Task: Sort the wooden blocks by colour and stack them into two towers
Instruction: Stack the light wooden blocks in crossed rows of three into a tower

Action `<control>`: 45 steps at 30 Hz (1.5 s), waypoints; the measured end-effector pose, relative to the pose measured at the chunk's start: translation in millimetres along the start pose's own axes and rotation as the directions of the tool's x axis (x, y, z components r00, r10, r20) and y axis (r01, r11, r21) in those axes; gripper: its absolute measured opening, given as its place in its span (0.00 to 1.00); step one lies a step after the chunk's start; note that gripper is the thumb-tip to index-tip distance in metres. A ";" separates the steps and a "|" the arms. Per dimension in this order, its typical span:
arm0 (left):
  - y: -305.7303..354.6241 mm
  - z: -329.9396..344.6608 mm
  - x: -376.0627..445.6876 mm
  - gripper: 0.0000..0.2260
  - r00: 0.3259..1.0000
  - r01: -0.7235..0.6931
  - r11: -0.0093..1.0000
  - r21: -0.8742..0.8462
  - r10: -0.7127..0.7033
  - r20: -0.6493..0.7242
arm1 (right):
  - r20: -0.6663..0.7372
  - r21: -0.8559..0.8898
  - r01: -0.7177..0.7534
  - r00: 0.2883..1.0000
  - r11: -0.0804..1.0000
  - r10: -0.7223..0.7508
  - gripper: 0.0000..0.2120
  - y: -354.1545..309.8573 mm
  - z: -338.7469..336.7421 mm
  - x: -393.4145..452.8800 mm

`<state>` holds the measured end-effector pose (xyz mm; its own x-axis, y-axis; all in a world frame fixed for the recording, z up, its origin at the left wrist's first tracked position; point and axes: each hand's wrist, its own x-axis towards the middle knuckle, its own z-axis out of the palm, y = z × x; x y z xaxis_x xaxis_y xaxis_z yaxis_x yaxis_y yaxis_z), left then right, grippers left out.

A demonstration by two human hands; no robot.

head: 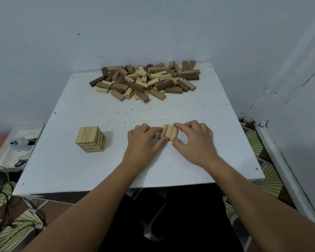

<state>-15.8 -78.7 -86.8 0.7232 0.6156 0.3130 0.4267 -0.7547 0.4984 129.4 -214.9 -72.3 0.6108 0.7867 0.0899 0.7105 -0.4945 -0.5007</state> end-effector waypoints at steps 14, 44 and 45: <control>8.2 -4.6 -9.3 0.18 0.982 -0.180 0.975 0.132 0.186 -0.035 | 0.008 0.079 -0.027 1.000 0.997 0.026 0.21 5.0 2.3 2.8; 9.2 -4.1 -5.7 0.21 0.997 -0.072 0.980 0.186 0.073 0.001 | -0.037 0.049 0.004 0.999 0.999 -0.002 0.17 5.7 5.2 2.1; 9.3 -4.1 -5.7 0.19 0.997 -0.069 0.981 0.179 0.073 -0.013 | -0.040 0.055 0.000 0.999 0.998 0.002 0.17 5.7 5.0 2.0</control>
<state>-18.3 -88.2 -80.7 0.7453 0.5619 0.3590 0.4657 -0.8240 0.3228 132.9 -214.2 -79.3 0.6258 0.7702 0.1228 0.6901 -0.4734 -0.5474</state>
